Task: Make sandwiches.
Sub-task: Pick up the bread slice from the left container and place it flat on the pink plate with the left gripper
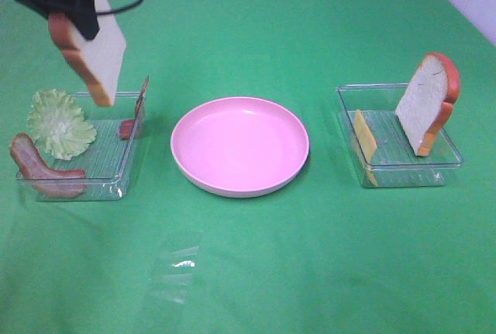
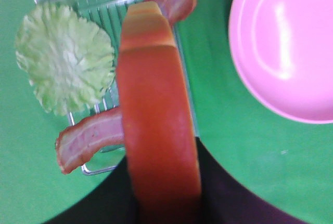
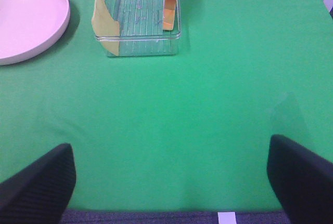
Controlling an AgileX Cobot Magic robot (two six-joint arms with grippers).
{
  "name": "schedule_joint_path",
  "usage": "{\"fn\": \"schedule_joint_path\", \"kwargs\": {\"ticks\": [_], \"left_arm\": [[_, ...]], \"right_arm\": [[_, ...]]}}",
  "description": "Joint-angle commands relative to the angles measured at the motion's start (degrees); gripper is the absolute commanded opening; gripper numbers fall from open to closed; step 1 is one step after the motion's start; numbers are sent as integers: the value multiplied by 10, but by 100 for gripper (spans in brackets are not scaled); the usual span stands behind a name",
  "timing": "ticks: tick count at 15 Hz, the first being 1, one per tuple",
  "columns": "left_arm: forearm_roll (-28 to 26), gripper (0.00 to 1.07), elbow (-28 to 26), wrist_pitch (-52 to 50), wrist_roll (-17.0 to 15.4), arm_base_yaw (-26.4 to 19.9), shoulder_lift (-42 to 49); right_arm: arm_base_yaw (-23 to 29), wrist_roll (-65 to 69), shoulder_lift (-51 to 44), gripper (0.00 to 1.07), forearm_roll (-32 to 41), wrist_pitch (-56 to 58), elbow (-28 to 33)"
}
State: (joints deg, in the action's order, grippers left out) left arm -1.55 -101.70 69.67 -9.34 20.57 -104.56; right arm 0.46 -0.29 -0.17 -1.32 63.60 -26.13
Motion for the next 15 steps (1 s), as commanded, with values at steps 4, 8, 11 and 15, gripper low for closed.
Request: {"fn": "schedule_joint_path", "kwargs": {"ticks": [4, 8, 11, 15], "left_arm": [[-214, 0, -58, -6, 89, 3, -50], [-407, 0, -58, -25, 225, 3, -176], [-465, 0, -58, -39, 254, 3, -239], [-471, 0, -58, -58, 254, 3, -278]], "right_arm": [[0, -3, -15, 96, -1, -2, 2], [0, -3, -15, 96, -1, -2, 2], [0, -3, -15, 96, -1, -2, 2], [0, -3, -15, 96, -1, -2, 2]]}}
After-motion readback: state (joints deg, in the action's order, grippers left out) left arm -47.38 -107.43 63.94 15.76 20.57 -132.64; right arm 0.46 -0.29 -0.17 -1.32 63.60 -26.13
